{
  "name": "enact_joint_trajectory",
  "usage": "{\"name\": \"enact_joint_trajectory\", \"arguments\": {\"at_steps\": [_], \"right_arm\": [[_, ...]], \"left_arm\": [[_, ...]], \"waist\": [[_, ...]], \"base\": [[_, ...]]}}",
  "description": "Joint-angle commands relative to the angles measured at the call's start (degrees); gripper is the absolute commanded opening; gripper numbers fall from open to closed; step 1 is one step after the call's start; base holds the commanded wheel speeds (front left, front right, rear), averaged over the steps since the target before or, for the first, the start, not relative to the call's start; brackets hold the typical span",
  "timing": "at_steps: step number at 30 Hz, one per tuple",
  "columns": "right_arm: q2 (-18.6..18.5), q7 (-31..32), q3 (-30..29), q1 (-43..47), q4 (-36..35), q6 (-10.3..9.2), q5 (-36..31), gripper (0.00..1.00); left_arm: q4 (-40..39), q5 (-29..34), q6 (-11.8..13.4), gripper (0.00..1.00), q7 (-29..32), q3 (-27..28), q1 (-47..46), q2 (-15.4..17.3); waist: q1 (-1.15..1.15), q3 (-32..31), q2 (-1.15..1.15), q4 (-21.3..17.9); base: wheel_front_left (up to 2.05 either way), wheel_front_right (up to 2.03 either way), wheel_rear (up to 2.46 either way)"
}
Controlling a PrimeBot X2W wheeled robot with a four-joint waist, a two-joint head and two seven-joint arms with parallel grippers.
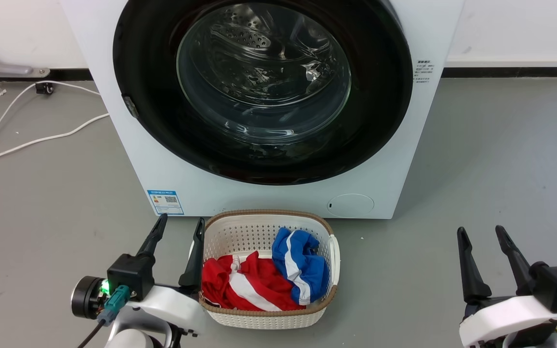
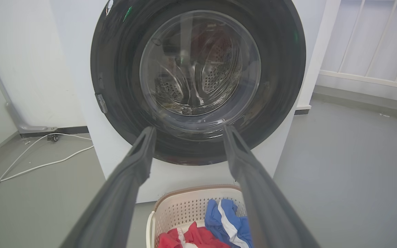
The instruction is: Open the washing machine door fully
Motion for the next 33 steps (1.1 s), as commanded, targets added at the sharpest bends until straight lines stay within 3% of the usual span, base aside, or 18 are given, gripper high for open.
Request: {"name": "enact_joint_trajectory", "arguments": {"at_steps": [1, 14, 33], "right_arm": [[0.2, -0.6, 0.1, 0.6, 0.0, 0.0, -1.1, 1.0], [0.2, -2.0, 0.2, 0.9, 0.4, 0.0, -3.8, 1.0], [0.2, -2.2, -0.5, 0.7, 1.2, 0.0, -1.8, 1.0]], "left_arm": [[0.0, 1.3, -0.2, 1.0, -0.7, 0.2, -0.6, 0.0], [1.4, 3.8, -1.5, 1.0, -1.9, 0.8, -0.4, -0.8], [3.1, 2.9, -2.2, 1.0, -1.8, 2.2, -0.7, -1.5]], "waist": [[0.0, 0.0, 0.0, 0.0], [0.0, 0.0, 0.0, 0.2], [0.0, 0.1, 0.0, 0.3]], "base": [[0.0, 0.0, 0.0], [0.0, 0.0, 0.0], [0.0, 0.0, 0.0]]}}
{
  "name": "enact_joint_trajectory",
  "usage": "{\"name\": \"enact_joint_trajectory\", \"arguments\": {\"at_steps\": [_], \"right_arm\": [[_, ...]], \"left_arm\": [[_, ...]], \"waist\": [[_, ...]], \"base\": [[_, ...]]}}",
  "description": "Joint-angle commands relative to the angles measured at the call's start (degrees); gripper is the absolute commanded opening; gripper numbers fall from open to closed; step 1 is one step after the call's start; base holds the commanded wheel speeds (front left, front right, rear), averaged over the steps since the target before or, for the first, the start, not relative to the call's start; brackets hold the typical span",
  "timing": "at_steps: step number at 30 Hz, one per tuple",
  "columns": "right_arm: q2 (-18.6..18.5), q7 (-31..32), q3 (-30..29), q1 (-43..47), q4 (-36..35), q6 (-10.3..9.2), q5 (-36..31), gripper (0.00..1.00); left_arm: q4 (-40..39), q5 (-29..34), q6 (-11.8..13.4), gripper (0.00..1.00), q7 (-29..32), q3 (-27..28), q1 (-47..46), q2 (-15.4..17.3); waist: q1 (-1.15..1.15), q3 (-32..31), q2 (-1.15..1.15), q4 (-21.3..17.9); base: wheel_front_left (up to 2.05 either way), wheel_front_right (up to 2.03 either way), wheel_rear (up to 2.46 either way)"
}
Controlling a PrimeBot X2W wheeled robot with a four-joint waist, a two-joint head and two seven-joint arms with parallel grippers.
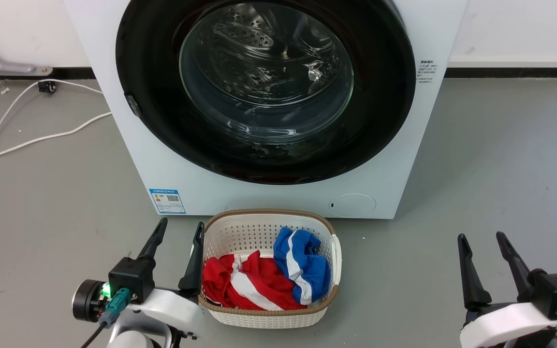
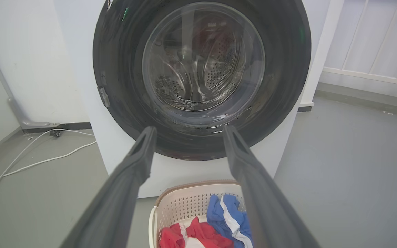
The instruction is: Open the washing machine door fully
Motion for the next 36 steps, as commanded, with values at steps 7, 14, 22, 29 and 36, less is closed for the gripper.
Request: {"name": "enact_joint_trajectory", "arguments": {"at_steps": [7, 14, 22, 29, 36], "right_arm": [[0.2, 0.4, -0.4, -0.5, 1.1, -0.02, 1.8, 0.69], [0.2, 1.1, -0.5, -0.8, 1.3, -0.01, 2.6, 0.0], [0.2, 4.1, -3.0, -1.0, 3.4, -0.01, 19.4, 0.0], [0.1, 7.4, -6.2, -2.1, 6.8, -0.01, 47.7, 0.0], [0.1, 11.6, -10.4, -6.0, 7.7, 0.0, 70.0, 0.0]], "left_arm": [[0.4, 0.4, -0.3, 1.0, -0.1, 0.4, -0.5, -0.1], [0.4, 0.5, -0.3, 1.0, -0.1, 0.7, -0.3, -0.4], [0.2, 0.8, -0.3, 1.0, -0.1, 1.0, -0.6, -0.8], [-0.1, 0.4, -0.5, 1.0, -0.1, 1.1, -0.5, -1.1], [-1.2, 1.0, -1.0, 1.0, -0.1, 1.0, -1.5, -1.0]], "waist": [[0.0, 0.0, 0.0, -0.1], [0.0, -0.1, 0.0, -0.4], [0.0, -0.1, 0.0, -0.3], [0.0, 0.1, 0.0, 0.1], [0.0, 2.4, 0.0, 0.0]], "base": [[0.0, 0.0, 0.0], [0.0, 0.0, 0.0], [0.0, 0.0, 0.0], [0.0, 0.0, 0.0], [0.0, 0.0, 0.0]]}}
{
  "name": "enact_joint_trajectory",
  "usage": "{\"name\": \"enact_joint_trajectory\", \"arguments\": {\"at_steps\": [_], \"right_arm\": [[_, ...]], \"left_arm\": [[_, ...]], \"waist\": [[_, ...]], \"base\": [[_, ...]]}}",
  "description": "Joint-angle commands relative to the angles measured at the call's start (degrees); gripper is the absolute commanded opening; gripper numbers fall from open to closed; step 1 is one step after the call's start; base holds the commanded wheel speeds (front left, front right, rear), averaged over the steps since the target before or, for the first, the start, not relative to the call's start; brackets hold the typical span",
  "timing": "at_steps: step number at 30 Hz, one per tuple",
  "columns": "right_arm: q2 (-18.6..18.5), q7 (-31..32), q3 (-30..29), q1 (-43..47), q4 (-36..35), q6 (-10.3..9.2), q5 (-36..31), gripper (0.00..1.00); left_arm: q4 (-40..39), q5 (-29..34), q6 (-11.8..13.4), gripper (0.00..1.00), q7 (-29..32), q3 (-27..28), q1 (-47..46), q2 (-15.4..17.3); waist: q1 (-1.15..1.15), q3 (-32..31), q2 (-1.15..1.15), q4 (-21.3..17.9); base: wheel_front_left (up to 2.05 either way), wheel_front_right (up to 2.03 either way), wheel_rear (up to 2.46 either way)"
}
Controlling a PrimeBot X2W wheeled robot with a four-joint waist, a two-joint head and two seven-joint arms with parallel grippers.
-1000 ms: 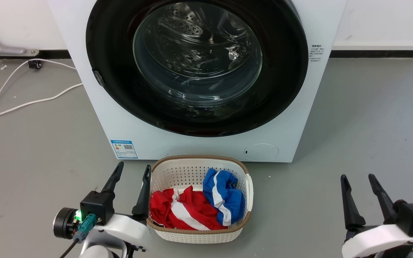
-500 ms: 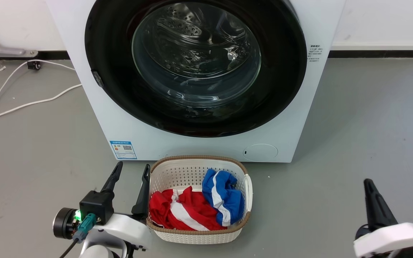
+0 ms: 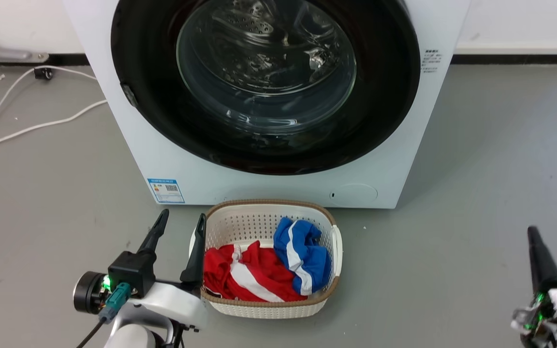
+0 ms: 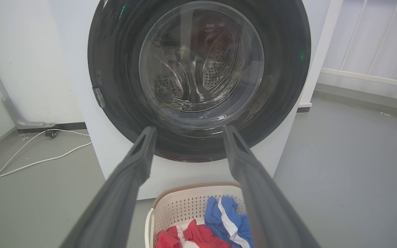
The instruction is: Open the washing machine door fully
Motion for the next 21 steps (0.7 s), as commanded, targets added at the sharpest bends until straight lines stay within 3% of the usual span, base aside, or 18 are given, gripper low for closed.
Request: {"name": "enact_joint_trajectory", "arguments": {"at_steps": [1, 4, 11, 21], "right_arm": [[0.0, 1.4, -1.2, -2.4, 0.3, 0.02, 3.0, 0.0], [-0.4, 4.4, -3.8, -6.2, 2.1, 0.02, 7.5, 0.0], [-5.9, 10.4, -7.1, -18.4, 11.4, 0.02, 12.0, 0.0], [-16.0, 19.6, -4.6, -39.1, 26.5, 0.02, 10.8, 0.0]], "left_arm": [[-0.6, 0.3, -0.3, 1.0, -0.1, 0.1, -1.2, 0.1], [-1.2, 0.4, -0.4, 1.0, -0.1, 0.1, -1.9, 0.1], [-3.0, 0.7, -0.9, 1.0, -0.1, -0.2, -4.4, 0.0], [-7.0, 0.7, -1.3, 1.0, -0.1, -0.6, -8.3, -0.9]], "waist": [[0.0, 1.3, 0.0, 0.0], [0.0, 3.0, 0.0, 0.1], [0.0, 7.4, 0.0, 1.0], [0.0, 14.9, 0.0, 3.4]], "base": [[0.0, 0.0, 0.0], [0.0, 0.0, 0.0], [0.0, 0.0, 0.0], [0.0, 0.0, 0.0]]}}
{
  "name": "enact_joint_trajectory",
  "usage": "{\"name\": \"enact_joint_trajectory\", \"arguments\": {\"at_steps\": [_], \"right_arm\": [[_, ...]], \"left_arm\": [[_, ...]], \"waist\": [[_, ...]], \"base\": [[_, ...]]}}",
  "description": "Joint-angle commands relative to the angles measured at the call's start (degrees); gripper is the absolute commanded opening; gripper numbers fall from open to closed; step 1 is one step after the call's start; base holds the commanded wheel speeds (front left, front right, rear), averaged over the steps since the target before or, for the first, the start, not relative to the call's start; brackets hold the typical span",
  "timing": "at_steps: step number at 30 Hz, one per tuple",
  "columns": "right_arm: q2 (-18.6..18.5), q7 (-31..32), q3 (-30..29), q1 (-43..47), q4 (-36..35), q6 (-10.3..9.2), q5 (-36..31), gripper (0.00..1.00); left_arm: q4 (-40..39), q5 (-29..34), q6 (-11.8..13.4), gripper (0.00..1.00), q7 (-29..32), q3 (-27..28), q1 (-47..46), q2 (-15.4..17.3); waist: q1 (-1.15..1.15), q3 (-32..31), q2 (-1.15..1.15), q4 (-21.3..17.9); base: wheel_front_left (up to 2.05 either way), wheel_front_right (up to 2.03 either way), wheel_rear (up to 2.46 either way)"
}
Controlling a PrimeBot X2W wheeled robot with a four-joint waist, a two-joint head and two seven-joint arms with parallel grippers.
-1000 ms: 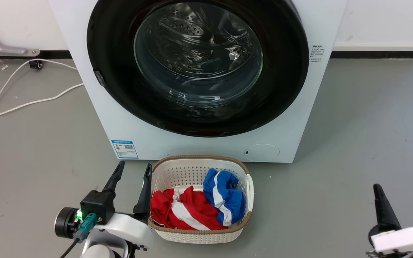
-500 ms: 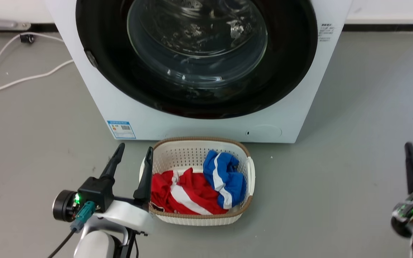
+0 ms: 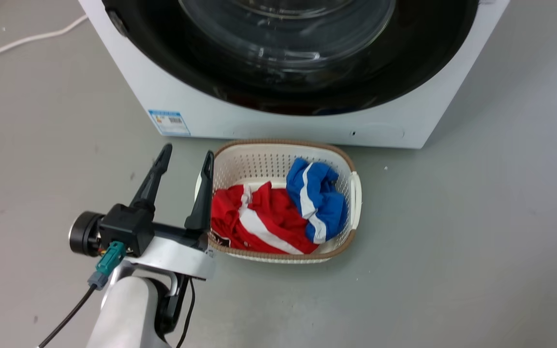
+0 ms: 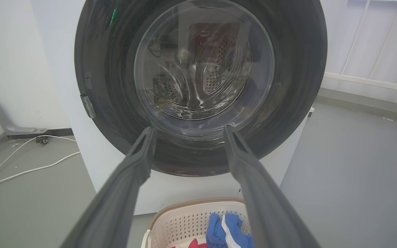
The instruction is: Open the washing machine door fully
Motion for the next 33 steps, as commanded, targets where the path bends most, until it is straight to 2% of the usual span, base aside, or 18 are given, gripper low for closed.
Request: {"name": "enact_joint_trajectory", "arguments": {"at_steps": [1, 10, 19, 33], "right_arm": [[-1.6, 1.7, 1.1, -4.4, 2.1, 0.02, -1.2, 0.0], [-4.8, 10.4, 5.9, -21.8, 10.9, 0.02, -5.8, 0.0], [-3.8, 12.8, 9.4, -34.3, 17.3, 0.02, -13.2, 0.0], [-1.4, 14.8, 10.4, -42.2, 22.3, 0.02, -20.6, 0.0]], "left_arm": [[-1.4, 0.3, -0.2, 1.0, -0.1, -0.2, -1.2, -0.2], [-3.7, 0.6, -0.5, 1.0, -0.1, -0.5, -3.9, -1.1], [-4.6, 0.3, -0.5, 1.0, -0.1, -1.0, -6.0, -1.6], [-5.2, -0.8, -0.6, 1.0, -0.1, -1.1, -6.8, -2.2]], "waist": [[0.0, 3.1, 0.0, 1.1], [0.0, 8.4, 0.0, 2.8], [0.0, 12.0, 0.0, 4.1], [0.0, 15.1, 0.0, 6.2]], "base": [[0.0, 0.0, 0.0], [0.0, 0.0, 0.0], [0.0, 0.0, 0.0], [0.0, 0.0, 0.0]]}}
